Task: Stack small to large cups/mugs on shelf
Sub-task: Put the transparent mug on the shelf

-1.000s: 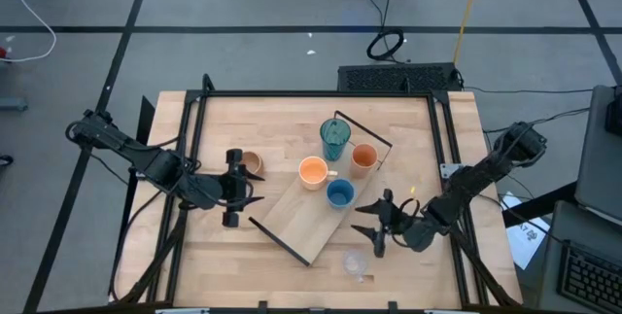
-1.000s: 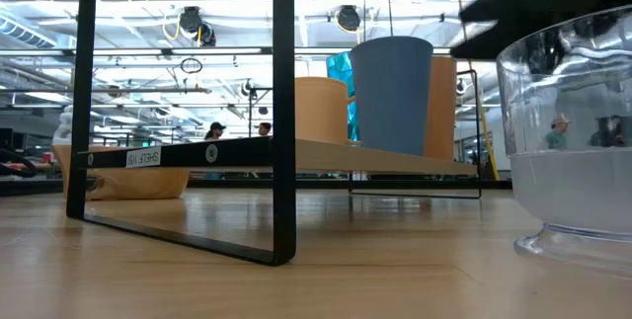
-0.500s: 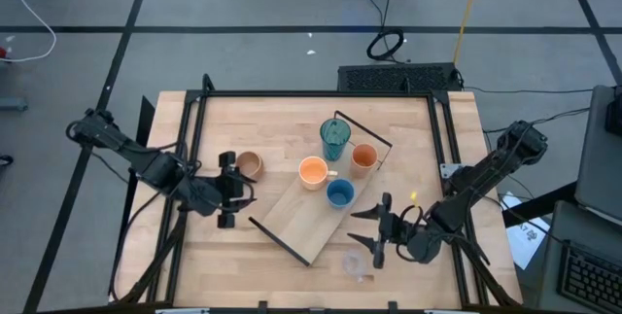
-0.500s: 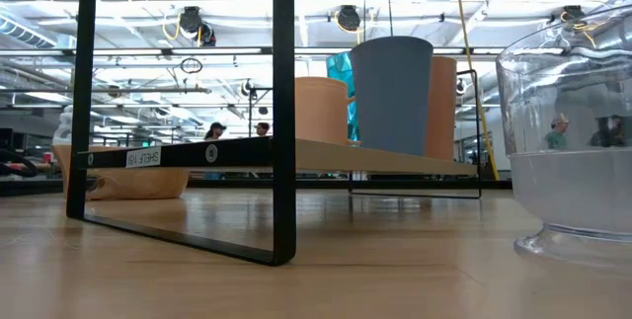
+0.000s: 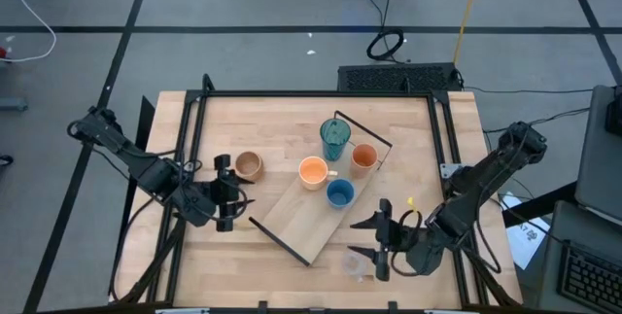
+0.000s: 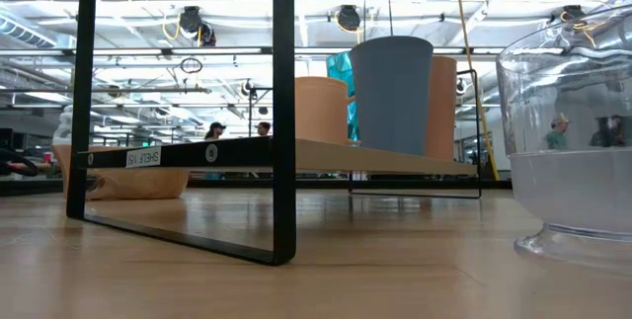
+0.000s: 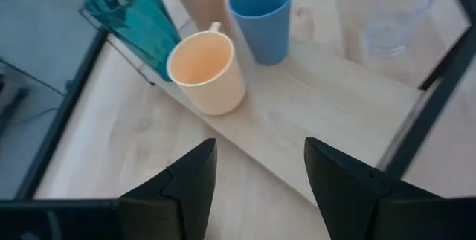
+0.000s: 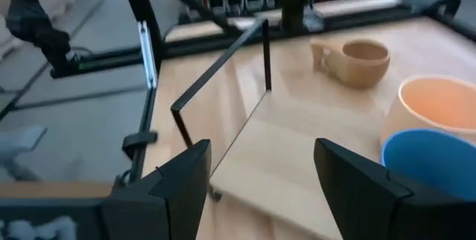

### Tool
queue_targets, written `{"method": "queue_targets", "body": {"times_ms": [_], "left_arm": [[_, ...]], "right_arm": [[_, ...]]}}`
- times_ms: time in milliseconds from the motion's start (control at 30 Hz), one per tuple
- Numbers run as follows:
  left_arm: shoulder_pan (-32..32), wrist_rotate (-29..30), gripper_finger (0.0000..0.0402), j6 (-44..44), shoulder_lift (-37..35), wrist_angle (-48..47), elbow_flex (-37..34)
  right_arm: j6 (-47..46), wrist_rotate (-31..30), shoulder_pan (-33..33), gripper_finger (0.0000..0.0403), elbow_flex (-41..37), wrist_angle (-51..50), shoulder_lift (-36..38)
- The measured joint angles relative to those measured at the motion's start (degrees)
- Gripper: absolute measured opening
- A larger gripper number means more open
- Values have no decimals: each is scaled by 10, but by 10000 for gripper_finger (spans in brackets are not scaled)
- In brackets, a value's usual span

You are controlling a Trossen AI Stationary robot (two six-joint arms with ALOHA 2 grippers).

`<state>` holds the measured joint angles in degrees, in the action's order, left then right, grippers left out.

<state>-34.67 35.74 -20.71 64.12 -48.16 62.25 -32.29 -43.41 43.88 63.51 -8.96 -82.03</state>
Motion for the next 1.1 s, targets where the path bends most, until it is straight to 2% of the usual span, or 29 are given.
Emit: {"method": "queue_targets", "body": {"times_ms": [167,300,433,800,1100], "left_arm": [[-3,34,207,0,0,36,-38],[-2,37,207,20,0,80,-71],[-2,38,207,37,0,112,-90],[-2,61,207,89,0,195,-115],[-2,61,207,107,0,214,-122]], "right_arm": [[-60,33,-8,230,110,-148,-25],[-101,69,-15,230,178,-222,-52],[-160,130,-24,230,224,-278,-80],[-358,254,-13,230,240,-317,-154],[-486,300,23,230,240,-317,-189]]}}
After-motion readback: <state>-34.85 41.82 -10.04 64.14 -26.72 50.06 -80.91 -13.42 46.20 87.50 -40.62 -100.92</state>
